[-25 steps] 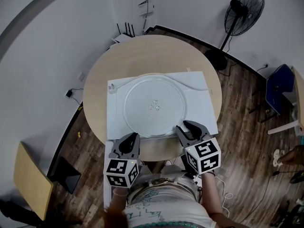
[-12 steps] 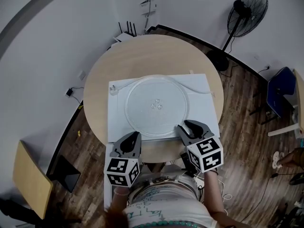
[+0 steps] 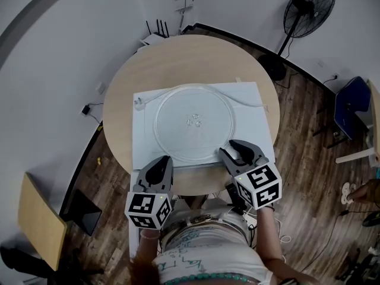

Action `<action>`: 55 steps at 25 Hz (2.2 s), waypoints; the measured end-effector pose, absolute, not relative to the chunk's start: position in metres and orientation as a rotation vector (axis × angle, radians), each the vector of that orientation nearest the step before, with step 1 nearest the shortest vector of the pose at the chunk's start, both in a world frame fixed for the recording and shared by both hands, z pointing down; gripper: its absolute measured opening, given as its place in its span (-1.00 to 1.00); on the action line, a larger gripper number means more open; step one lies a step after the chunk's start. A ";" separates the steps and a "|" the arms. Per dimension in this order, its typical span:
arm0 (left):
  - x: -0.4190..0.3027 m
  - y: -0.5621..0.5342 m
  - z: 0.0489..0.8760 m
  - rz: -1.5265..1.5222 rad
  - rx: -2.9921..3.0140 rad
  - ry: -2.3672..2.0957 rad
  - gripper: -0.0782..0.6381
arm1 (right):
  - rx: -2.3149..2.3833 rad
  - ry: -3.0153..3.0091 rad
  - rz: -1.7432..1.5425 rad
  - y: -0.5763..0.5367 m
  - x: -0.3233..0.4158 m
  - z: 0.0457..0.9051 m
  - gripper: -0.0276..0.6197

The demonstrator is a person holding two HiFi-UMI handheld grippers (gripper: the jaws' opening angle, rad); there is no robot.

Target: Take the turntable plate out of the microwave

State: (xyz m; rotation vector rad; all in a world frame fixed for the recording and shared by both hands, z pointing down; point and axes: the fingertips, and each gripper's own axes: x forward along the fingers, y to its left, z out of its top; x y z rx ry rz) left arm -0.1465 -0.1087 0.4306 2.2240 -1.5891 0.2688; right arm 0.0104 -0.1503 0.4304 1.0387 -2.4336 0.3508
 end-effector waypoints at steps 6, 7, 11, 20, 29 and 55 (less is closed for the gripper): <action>-0.137 -0.106 0.428 0.280 2.262 -1.574 -0.70 | 1.041 -2.429 0.272 -0.149 0.008 0.431 -0.62; -0.134 -0.105 0.428 0.282 2.263 -1.568 -0.70 | 1.039 -2.426 0.259 -0.148 0.008 0.431 -0.63; -0.125 -0.097 0.430 0.277 2.264 -1.543 -0.70 | 1.013 -2.436 0.229 -0.140 0.005 0.431 -0.66; -0.106 -0.080 0.437 0.257 2.277 -1.510 -0.70 | 0.890 -2.557 0.173 -0.110 -0.009 0.430 -0.85; -0.088 -0.075 0.410 0.151 2.366 -1.529 -0.72 | 0.839 -2.781 0.158 -0.096 -0.022 0.403 -0.94; -0.081 -0.085 0.335 -0.026 2.540 -1.683 -0.73 | 0.824 -2.943 0.005 -0.094 -0.052 0.336 -0.94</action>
